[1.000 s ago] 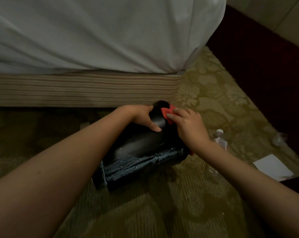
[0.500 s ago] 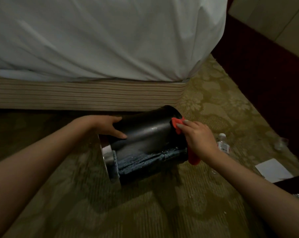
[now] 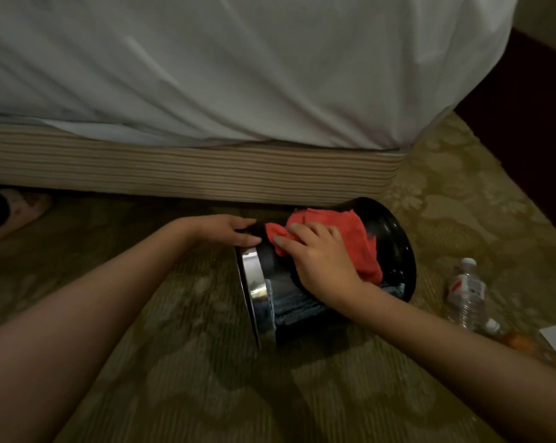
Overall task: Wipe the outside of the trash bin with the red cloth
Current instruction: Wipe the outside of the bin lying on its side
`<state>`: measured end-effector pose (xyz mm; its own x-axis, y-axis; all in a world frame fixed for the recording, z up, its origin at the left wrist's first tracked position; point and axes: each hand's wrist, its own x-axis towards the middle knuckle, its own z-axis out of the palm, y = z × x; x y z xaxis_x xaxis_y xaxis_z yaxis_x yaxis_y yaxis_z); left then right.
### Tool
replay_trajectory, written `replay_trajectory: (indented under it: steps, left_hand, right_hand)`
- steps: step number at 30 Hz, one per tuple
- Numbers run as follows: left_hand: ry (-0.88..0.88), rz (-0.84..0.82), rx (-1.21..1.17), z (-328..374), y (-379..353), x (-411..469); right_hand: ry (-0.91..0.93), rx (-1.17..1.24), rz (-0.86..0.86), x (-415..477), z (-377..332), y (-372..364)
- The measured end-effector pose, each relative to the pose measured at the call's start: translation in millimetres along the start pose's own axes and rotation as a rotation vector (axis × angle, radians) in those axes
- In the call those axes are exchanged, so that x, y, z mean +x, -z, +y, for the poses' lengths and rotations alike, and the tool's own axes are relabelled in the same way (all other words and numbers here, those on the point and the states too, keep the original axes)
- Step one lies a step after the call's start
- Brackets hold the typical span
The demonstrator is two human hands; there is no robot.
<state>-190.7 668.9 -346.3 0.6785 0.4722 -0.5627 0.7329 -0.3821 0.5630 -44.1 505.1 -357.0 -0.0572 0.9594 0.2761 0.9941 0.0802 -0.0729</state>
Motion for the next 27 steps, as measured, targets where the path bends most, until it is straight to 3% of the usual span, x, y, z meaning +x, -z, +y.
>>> replay_trajectory:
  steps: [3,6,9,14,18,23,25,27]
  left_hand:
    - [0.012,0.016,0.019,-3.4,0.5,4.8]
    - [0.004,0.027,0.005,-4.2,-1.2,5.3]
    - [0.005,0.038,0.004,-2.7,-2.9,4.6]
    - [0.002,0.067,0.034,-2.8,-4.4,8.2]
    - [0.009,0.032,0.03,-4.0,-6.1,7.2]
    - [0.01,0.045,0.076,-0.7,-6.2,6.7]
    - [0.021,0.052,0.094,0.8,-4.1,7.1]
    - [0.02,0.046,0.078,1.0,-2.9,9.4]
  right_hand:
    - [0.204,-0.082,0.0,-43.0,0.4,-1.2]
    - [0.291,-0.085,-0.042,-61.3,-5.0,-2.2]
    - [0.257,-0.1,-0.049,-30.1,-7.5,4.4]
    - [0.027,-0.022,-0.086,20.8,-22.6,-4.3]
    - [0.172,-0.002,0.012,-25.5,-18.7,-7.0]
    - [0.406,-0.119,0.008,-58.1,-8.8,-11.8]
    - [0.369,-0.151,0.023,-36.2,-5.7,-7.7]
    - [0.217,-0.118,0.021,-4.6,-10.0,-4.3]
